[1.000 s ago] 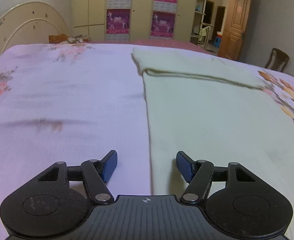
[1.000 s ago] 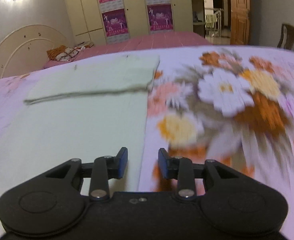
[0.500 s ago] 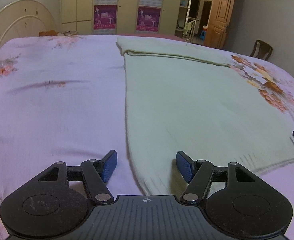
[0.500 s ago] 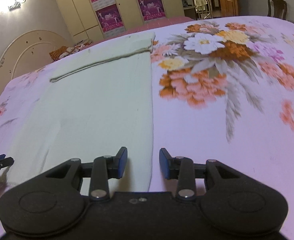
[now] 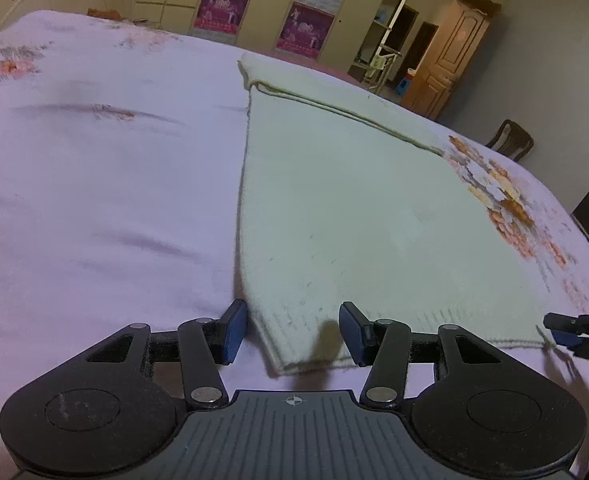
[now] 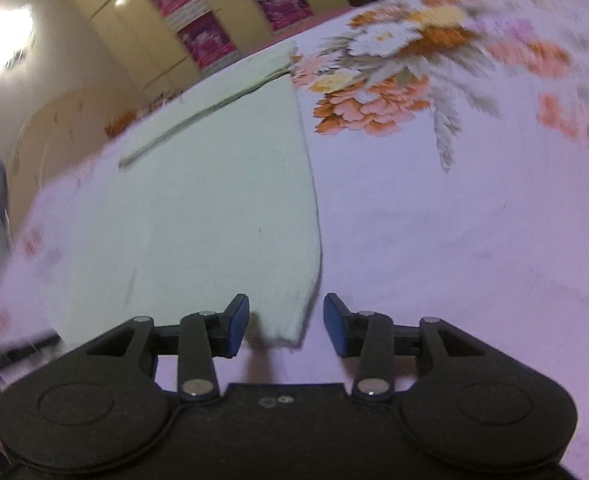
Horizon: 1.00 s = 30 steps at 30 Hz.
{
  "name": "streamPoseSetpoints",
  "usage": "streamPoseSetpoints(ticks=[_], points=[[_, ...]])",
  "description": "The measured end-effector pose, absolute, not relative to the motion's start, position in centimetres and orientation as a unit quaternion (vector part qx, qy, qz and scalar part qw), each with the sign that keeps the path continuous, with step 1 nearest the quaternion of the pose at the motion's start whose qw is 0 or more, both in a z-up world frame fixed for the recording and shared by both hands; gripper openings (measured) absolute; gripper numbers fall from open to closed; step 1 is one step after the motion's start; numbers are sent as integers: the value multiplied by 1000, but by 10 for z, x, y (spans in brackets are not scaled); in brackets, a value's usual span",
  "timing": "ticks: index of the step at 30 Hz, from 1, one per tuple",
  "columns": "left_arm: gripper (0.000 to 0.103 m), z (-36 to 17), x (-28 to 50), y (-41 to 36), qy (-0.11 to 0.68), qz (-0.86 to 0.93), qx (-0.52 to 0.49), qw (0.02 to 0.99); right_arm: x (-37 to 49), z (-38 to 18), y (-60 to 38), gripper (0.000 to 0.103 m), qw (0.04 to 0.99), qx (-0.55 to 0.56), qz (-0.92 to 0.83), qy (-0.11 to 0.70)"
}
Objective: Fold small clothes
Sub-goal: 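Move both open grippers along the sweater to its folded end, then close both grippers on the sweater's folded end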
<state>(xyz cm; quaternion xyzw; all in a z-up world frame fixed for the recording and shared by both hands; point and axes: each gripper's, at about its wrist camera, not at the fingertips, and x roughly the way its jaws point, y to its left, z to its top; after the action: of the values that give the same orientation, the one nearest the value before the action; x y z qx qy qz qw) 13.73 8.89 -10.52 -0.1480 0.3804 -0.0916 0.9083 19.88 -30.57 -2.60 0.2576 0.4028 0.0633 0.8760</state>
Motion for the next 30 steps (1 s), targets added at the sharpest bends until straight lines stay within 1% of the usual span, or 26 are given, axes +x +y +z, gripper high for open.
streamPoseSetpoints(ticks=[3, 9, 16, 19, 22, 23, 25, 26, 28, 29, 30], points=[[51, -107, 144, 88, 380, -96, -157, 907, 207, -32, -318, 41, 859, 315, 65, 398], [51, -109, 156, 90, 380, -104, -179, 901, 227, -39, -326, 41, 840, 370, 67, 391], [51, -110, 154, 96, 384, -120, -205, 892, 218, -40, -325, 40, 833, 371, 90, 402], [50, -117, 149, 106, 380, -140, -251, 879, 205, -43, -316, 34, 827, 359, 125, 414], [44, -125, 152, 119, 380, -143, -301, 863, 197, -46, -317, 30, 824, 368, 136, 409], [44, -128, 155, 123, 380, -144, -320, 856, 197, -47, -320, 26, 821, 379, 131, 406], [44, -133, 158, 127, 383, -146, -342, 846, 201, -50, -329, 25, 815, 406, 119, 395], [44, -134, 160, 126, 383, -147, -343, 845, 204, -51, -331, 26, 812, 416, 118, 393], [44, -135, 161, 123, 384, -150, -335, 847, 211, -51, -330, 25, 809, 410, 128, 400], [42, -135, 162, 121, 385, -150, -329, 849, 215, -50, -327, 24, 811, 401, 133, 404], [10, -135, 163, 117, 386, -148, -322, 852, 217, -49, -323, 18, 815, 388, 137, 409]])
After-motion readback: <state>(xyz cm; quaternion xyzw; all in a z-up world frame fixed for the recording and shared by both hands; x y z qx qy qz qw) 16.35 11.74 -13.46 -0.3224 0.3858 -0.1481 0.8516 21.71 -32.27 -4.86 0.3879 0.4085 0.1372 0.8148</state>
